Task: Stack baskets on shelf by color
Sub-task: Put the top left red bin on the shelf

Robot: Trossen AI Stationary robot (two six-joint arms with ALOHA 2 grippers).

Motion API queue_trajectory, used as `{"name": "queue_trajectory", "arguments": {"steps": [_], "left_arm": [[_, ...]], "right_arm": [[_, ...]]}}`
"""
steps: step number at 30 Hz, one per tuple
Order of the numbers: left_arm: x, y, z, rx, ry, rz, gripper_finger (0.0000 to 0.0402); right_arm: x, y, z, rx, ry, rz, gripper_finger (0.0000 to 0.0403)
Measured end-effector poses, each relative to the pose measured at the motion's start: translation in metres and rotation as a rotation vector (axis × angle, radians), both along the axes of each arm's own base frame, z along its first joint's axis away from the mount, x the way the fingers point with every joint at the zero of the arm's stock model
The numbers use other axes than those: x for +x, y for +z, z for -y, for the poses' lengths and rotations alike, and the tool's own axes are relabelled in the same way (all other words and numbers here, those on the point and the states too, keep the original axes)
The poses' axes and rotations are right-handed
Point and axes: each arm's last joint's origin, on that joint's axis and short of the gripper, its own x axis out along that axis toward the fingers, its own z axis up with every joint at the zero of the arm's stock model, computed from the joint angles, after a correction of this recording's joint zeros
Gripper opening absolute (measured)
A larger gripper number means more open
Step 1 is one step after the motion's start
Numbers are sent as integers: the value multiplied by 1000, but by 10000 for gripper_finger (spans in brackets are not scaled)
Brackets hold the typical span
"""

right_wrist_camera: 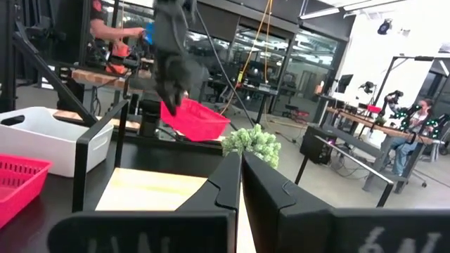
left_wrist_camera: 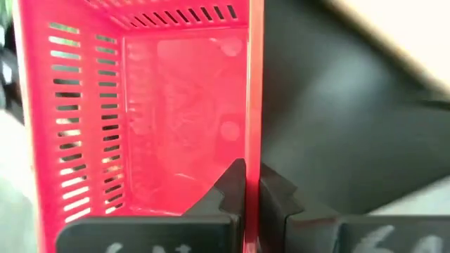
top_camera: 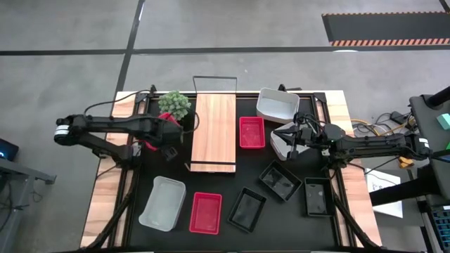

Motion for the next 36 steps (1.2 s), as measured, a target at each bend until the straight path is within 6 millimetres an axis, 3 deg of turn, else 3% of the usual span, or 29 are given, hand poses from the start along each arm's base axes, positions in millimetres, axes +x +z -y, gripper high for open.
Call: {"name": "queue_trajectory", "arguments": {"steps": [5,14,21,29,36], "left_arm": [[24,32,13,91,-107,106,0],[95,32,8,211,-432,-73,0],[131,31,-26,272,-608,-97,0],[133,30,-84,233,-658,60,0],[141,13,-115,232,-703,145,0]], "right_arm": [[0,-1,0,16,2,-4,9],[0,-3,0,21,-1,-27,9],[0,-3,0,19,-5,-29,9],[0,-3,0,-6,-7,-32,9],[0,-3,0,-14,-9,-33,9]]}}
